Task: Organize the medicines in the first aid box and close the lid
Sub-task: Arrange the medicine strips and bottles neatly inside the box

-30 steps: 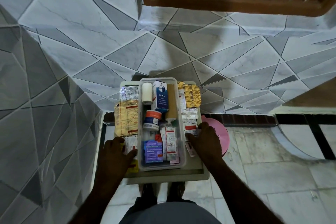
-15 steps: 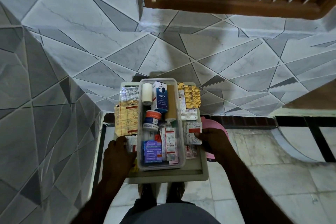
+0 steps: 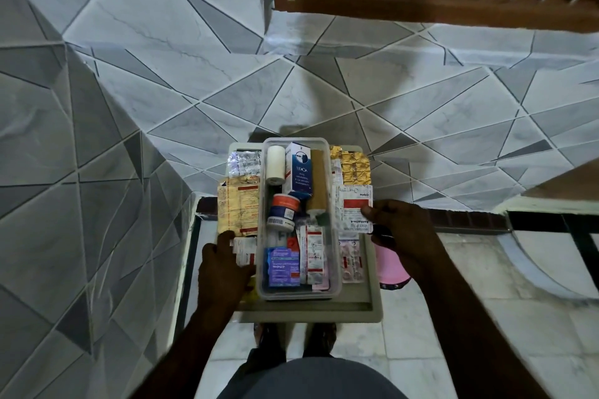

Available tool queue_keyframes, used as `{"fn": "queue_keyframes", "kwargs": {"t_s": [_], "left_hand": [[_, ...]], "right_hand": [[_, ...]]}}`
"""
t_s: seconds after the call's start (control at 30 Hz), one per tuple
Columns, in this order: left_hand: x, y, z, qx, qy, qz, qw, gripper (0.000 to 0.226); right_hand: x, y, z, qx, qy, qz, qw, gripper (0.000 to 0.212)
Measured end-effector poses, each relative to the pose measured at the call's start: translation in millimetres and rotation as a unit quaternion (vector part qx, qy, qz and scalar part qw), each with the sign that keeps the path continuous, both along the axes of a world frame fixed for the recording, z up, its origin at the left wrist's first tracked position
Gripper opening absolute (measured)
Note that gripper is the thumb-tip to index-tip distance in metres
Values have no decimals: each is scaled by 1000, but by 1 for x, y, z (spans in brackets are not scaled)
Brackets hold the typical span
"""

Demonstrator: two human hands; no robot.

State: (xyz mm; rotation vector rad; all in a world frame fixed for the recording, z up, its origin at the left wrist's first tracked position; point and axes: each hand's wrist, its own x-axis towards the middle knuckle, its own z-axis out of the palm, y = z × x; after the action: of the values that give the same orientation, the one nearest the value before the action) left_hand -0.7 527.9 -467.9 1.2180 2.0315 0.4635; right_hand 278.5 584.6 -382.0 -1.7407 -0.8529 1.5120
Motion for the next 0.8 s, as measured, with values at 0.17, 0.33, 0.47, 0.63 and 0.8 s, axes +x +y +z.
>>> {"fn": "queue_keyframes", "kwargs": {"t_s": [0.17,0.33,0.47,0.63,0.8], "left_hand": [[-6,5,11,-35,-150,90,984,40],[-23,3,27,-19,-119,101,988,17],[-36,3,48,16,-113,88,990,10],[-29,8,75,25,-185,68,980,12],[4,14,77,-13,-138,-42,989,12]], "right_hand": [[-19,-3,0,16,-73,86,994,7],[-40,-9,-13,18,-205,210,956,14],[-50,-13,-22,24,-264,264,927,17],[-51,-11,-19,40,-299,286,909,18],[-46,-11,-10,57,-347,278,894,15]]}}
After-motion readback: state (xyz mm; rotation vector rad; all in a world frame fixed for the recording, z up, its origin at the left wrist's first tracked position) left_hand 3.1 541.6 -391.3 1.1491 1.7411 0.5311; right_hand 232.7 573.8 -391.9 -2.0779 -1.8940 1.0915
